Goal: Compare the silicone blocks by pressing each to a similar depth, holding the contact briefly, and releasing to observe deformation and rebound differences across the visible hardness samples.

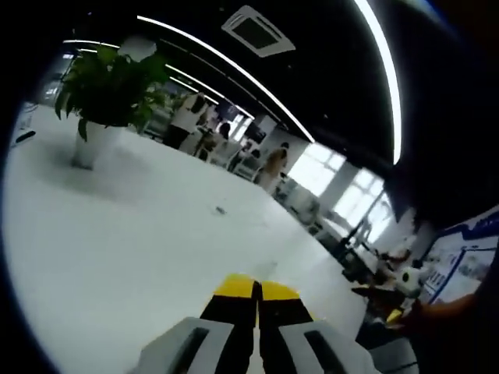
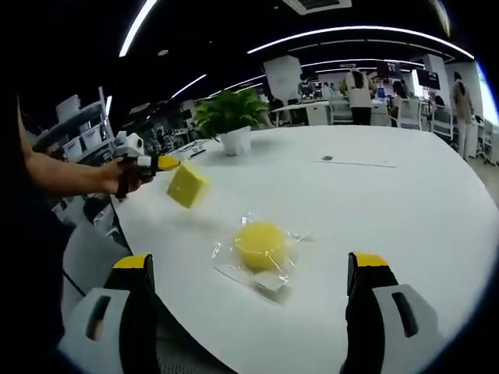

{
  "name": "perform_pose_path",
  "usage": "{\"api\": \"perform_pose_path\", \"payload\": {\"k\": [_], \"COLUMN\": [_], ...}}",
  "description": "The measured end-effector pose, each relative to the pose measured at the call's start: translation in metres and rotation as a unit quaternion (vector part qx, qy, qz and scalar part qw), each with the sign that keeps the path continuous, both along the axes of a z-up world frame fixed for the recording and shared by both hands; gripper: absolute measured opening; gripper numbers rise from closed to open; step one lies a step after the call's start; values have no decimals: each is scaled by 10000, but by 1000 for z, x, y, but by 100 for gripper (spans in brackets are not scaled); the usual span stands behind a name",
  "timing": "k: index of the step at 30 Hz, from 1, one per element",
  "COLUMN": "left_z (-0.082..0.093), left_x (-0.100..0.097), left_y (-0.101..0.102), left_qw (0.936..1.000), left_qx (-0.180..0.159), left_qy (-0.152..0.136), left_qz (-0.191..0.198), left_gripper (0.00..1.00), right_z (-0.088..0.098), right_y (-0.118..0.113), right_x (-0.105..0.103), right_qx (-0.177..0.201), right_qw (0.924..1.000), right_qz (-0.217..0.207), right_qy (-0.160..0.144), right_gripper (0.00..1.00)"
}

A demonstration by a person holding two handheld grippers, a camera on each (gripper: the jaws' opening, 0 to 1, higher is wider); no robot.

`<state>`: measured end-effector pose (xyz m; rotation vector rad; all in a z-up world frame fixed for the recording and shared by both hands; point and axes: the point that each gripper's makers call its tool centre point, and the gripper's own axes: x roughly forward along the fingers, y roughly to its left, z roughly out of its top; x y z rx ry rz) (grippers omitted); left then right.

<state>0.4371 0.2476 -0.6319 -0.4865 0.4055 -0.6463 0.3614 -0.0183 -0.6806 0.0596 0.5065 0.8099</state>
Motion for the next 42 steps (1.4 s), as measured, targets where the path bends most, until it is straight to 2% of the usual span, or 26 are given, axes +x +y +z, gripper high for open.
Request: {"api": "perform_pose_path", "payload": {"k": [4, 6, 7, 10, 14, 15, 21, 27, 33, 38, 39, 42], "left_z": [21, 26, 31, 49, 65, 71, 115, 144, 161, 162, 162, 167], "left_x": [-10, -11, -12, -18, -25, -28, -41, -53, -65, -75, -76, -81], "left_y": [-8, -9, -11, -15, -26, -29, -42, -53, -69, -83, -85, -92], "left_qw": [9991, 9982, 9975, 9956, 9911, 9893, 9825, 9775, 9708, 9677, 9670, 9643], "left_qx": [125, 219, 253, 254, 388, 407, 159, -219, -496, -625, -657, -750], "left_qy": [-280, -396, -473, -671, -873, -930, -1311, -1496, -1627, -1603, -1599, -1637], "left_qz": [-297, -400, -460, -604, -924, -1047, -1314, -1468, -1692, -1845, -1872, -1943], "left_gripper": [0, 0, 0, 0, 0, 0, 0, 0, 0, 0, 0, 0], "right_z": [14, 15, 16, 22, 36, 42, 74, 101, 120, 133, 136, 131], "right_y": [11, 21, 25, 43, 59, 65, 87, 104, 126, 140, 144, 152], "right_x": [-1, -4, -6, -11, -6, -4, 3, 3, -3, -4, -5, -9], "right_qx": [134, -75, -75, 181, 326, 460, 888, 1207, 1560, 1883, 2003, 2044], "right_qw": [9996, 9978, 9974, 9950, 9919, 9907, 9835, 9744, 9622, 9529, 9492, 9453], "right_qz": [249, 592, 654, 974, 1205, 1262, 1523, 1805, 2118, 2248, 2296, 2430], "right_qy": [-97, -306, -293, -104, -222, -228, -405, -581, -699, -770, -793, -753], "right_gripper": [96, 94, 93, 92, 92, 91, 89, 87, 80, 72, 71, 66]}}
